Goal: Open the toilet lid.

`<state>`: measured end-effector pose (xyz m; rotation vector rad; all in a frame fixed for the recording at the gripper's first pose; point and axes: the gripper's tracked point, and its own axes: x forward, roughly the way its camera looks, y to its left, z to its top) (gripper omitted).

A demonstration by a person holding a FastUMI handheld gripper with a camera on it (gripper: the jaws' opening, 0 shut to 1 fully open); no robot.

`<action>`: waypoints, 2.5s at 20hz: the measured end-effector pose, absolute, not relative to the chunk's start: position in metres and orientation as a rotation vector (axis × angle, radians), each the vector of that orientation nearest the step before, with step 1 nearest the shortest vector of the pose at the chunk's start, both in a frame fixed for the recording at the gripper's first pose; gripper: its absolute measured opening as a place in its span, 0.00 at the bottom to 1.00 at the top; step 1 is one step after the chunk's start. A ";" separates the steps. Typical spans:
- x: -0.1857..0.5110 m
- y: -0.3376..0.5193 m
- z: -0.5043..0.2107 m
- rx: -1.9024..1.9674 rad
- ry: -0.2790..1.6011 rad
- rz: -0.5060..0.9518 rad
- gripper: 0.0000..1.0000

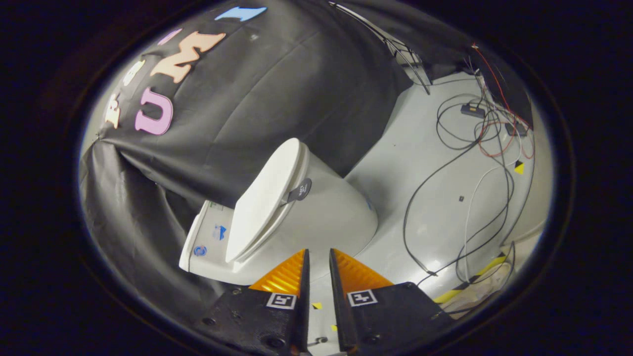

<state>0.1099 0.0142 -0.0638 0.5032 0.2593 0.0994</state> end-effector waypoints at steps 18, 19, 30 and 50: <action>0.257 0.022 -0.011 0.897 0.003 0.096 0.36; 0.260 0.021 -0.005 0.921 -0.021 0.108 0.36; 0.258 0.039 0.040 0.936 -0.225 0.359 0.04; 0.168 0.285 0.190 0.325 -0.405 0.471 0.10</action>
